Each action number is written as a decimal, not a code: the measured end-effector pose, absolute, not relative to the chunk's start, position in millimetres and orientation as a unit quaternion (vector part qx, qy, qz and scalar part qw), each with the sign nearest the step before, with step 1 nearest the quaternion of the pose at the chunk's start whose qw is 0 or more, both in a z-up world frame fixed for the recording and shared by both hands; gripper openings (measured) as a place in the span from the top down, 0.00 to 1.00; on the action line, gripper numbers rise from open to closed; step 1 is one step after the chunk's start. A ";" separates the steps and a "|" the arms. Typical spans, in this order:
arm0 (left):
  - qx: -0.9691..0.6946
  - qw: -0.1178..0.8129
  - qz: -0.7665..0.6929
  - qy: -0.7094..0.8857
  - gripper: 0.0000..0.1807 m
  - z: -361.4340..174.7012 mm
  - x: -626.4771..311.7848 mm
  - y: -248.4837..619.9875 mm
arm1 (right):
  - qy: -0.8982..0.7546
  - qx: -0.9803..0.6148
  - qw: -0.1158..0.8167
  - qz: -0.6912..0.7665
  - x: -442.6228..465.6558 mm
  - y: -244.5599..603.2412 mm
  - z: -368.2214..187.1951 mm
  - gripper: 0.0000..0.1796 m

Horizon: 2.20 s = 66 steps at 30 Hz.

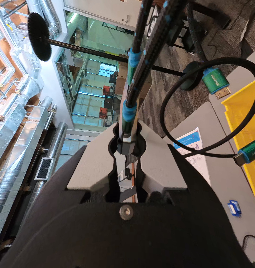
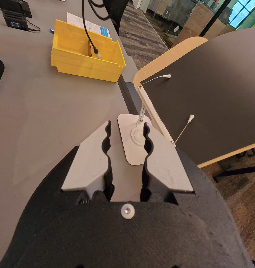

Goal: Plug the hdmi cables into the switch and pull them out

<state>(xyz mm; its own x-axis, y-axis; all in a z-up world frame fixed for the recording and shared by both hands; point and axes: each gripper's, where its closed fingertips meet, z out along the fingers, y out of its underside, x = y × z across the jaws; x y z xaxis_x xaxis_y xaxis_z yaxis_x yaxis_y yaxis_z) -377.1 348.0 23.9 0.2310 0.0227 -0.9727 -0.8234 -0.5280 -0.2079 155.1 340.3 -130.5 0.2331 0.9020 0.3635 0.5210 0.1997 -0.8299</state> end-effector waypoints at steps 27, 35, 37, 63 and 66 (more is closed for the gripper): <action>-0.638 0.487 0.450 0.391 0.89 34.1 -133.1 249.5 | -0.568 -0.548 0.569 0.230 174.6 305.2 -74.9 0.76; -0.664 0.471 0.384 0.436 0.89 -75.0 -75.9 279.2 | -0.546 -0.545 0.590 0.238 182.9 303.8 -60.6 0.77; -0.666 0.463 0.379 0.445 0.89 -97.8 -67.5 286.9 | -0.558 -0.531 0.589 0.244 175.0 297.8 -60.4 0.76; -0.714 0.365 0.337 0.494 0.89 -256.0 -30.9 328.7 | -0.724 -0.572 0.316 0.222 30.5 280.7 -242.6 0.92; -0.721 0.361 0.316 0.500 0.89 -268.5 -28.0 326.0 | -0.723 -0.574 0.307 0.233 33.4 286.4 -251.2 0.98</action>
<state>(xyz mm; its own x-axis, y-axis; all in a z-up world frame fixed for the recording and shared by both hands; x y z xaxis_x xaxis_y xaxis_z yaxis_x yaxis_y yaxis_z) -28.0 326.0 -268.5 0.2999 -0.4930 -0.8167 -0.9493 -0.2389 -0.2043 33.4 286.4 -251.2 -0.1528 0.9725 0.1758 0.6861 0.2325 -0.6893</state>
